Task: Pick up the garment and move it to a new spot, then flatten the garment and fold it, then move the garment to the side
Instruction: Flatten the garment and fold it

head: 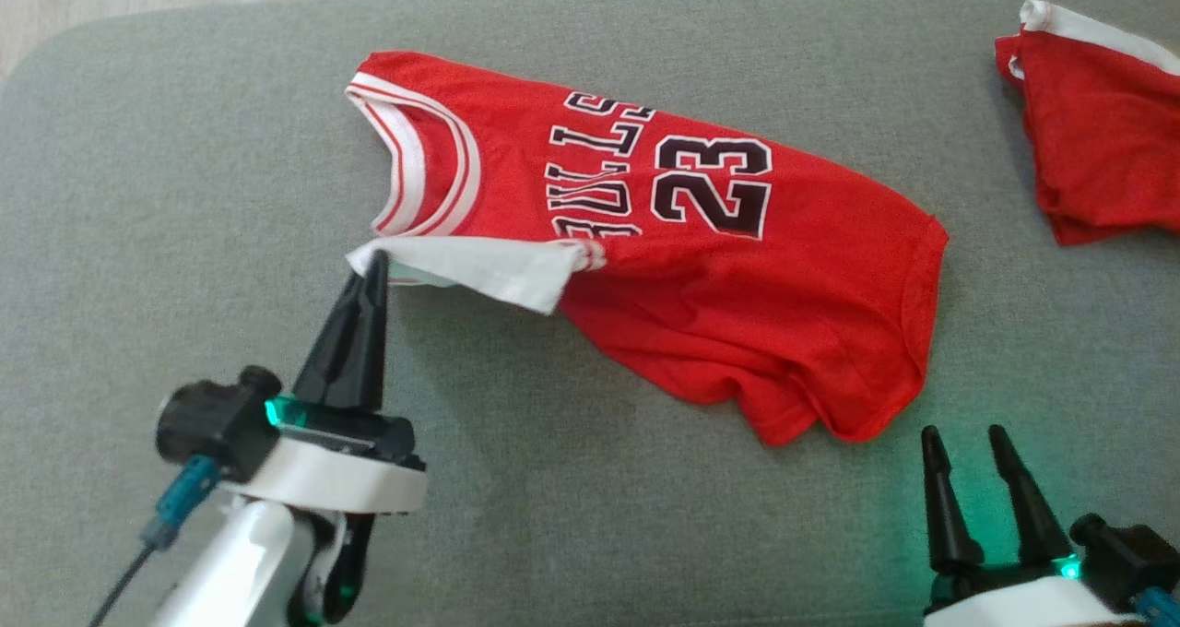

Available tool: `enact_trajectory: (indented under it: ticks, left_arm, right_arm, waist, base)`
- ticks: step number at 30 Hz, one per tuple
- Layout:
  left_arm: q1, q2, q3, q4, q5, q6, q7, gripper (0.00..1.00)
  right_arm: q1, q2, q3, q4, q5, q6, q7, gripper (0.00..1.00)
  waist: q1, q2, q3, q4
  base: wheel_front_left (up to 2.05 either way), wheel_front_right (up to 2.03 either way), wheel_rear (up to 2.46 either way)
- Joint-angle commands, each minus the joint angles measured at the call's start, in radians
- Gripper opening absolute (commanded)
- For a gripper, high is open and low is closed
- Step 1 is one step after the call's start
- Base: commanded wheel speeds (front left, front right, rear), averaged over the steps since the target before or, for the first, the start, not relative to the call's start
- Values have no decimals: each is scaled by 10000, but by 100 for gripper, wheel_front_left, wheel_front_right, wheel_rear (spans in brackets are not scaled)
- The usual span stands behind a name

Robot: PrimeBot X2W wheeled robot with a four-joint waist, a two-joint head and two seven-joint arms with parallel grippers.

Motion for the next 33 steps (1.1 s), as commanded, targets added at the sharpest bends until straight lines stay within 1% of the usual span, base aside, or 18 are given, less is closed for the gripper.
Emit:
enact_trajectory:
  ticks: [1, 6, 10, 17, 18, 19, 21, 22, 24, 30, 33]
  left_arm:
    - [-466, 335, 521, -419, 92, 80, -67, 0]
    - [-501, 557, 641, -732, 128, 194, 64, 0]
    - [-621, 563, 578, -866, 169, 201, 138, 0]
    - [-787, 552, 493, -916, 198, 172, 187, 0]
    - [-810, 553, 481, -919, 198, 165, 195, 0]
    - [-834, 555, 471, -915, 198, 159, 203, 0]
    - [-881, 554, 455, -896, 194, 149, 219, 0]
    - [-904, 551, 448, -888, 191, 149, 225, 0]
    - [-941, 543, 451, -881, 171, 152, 229, 0]
    - [-974, 547, 635, -870, 46, 175, 71, 0]
    - [-1025, 590, 815, -909, -41, 122, -68, 0]
  right_arm:
    - [-59, -240, 397, -243, 230, -19, -26, 100]
    - [-293, -375, 941, 91, 897, -19, -26, 100]
    - [-548, -378, 1052, 479, 1329, -19, -26, 100]
    - [-920, -382, 1094, 742, 1862, -19, -26, 100]
    - [-960, -402, 1117, 789, 1924, -19, -26, 96]
    - [-991, -420, 1151, 847, 2000, -19, -26, 91]
    - [-1025, -447, 1209, 939, 2115, -19, -26, 56]
    - [-1028, -454, 1235, 967, 2148, -19, -26, 44]
    - [-1014, -460, 1249, 993, 2217, -19, -26, 0]
    - [-1084, -530, 1149, 744, 2236, -19, -26, 0]
    - [-1111, -578, 918, 319, 2234, -19, -26, 0]
  waist:
    - [0, 0, -9, 11]
    - [0, 0, 31, 110]
    - [0, 0, 157, 272]
    - [0, 0, 380, 438]
    - [0, 0, 410, 465]
    - [0, 0, 430, 488]
    - [0, 0, 447, 534]
    - [0, 0, 451, 554]
    - [0, 0, 450, 586]
    - [0, 0, 388, 560]
    - [0, 0, 237, 518]
  base:
    - [0, 0, 0]
    - [0, 0, 0]
    - [0, 0, 0]
    - [0, 0, 0]
    - [0, 0, 0]
    - [0, 0, 0]
    - [0, 0, 0]
    - [0, 0, 0]
    - [0, 0, 0]
    - [0, 0, 0]
    - [0, 0, 0]
